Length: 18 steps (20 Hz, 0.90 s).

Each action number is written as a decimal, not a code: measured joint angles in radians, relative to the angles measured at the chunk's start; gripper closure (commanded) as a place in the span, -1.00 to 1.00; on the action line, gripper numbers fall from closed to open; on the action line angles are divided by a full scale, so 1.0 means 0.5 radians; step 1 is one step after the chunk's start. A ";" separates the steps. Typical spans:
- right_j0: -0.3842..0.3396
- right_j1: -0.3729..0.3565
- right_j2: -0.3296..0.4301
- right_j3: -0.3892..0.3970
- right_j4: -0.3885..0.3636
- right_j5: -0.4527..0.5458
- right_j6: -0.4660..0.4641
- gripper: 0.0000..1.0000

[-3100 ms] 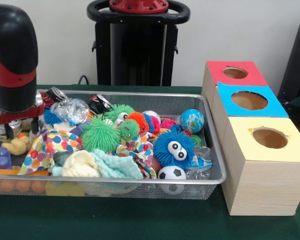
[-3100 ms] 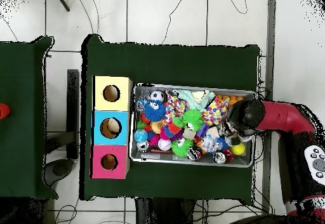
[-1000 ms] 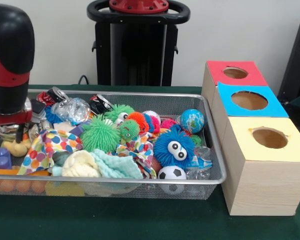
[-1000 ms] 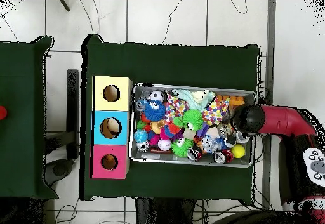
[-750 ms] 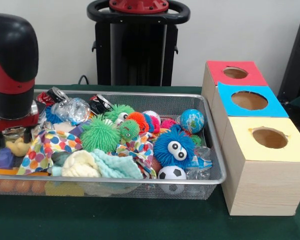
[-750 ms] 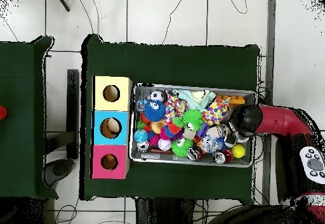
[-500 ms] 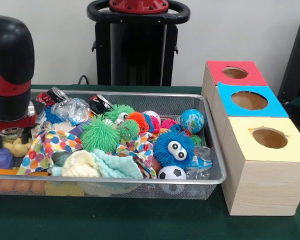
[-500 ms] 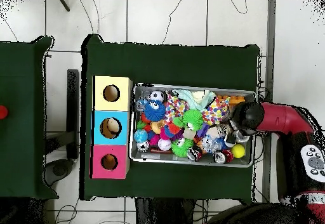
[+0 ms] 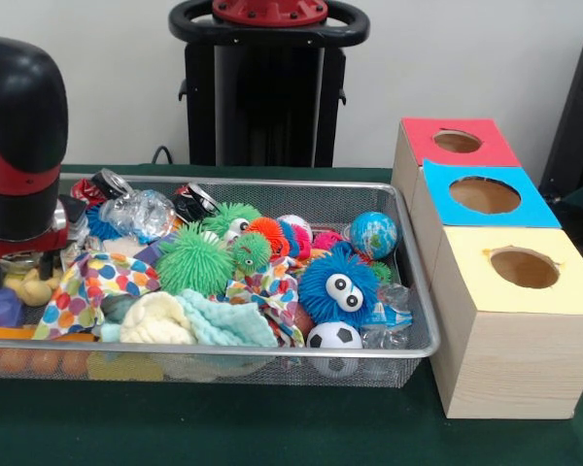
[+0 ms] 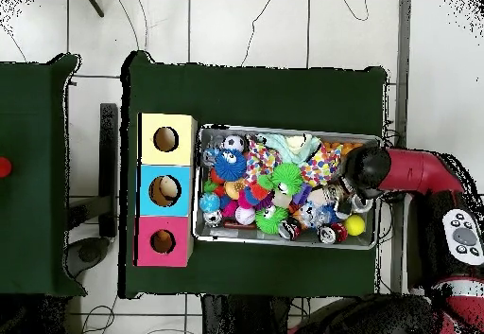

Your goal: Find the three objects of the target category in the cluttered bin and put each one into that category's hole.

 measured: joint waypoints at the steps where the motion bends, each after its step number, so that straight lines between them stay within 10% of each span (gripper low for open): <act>1: 0.005 0.005 -0.003 -0.011 0.001 0.012 0.000 -1.00; 13: 0.019 0.073 -0.008 -0.135 0.037 0.164 0.000 -1.00; 14: 0.018 0.075 -0.008 -0.139 0.041 0.168 0.000 1.00; 18: 0.016 0.116 -0.007 -0.141 0.083 0.167 0.000 1.00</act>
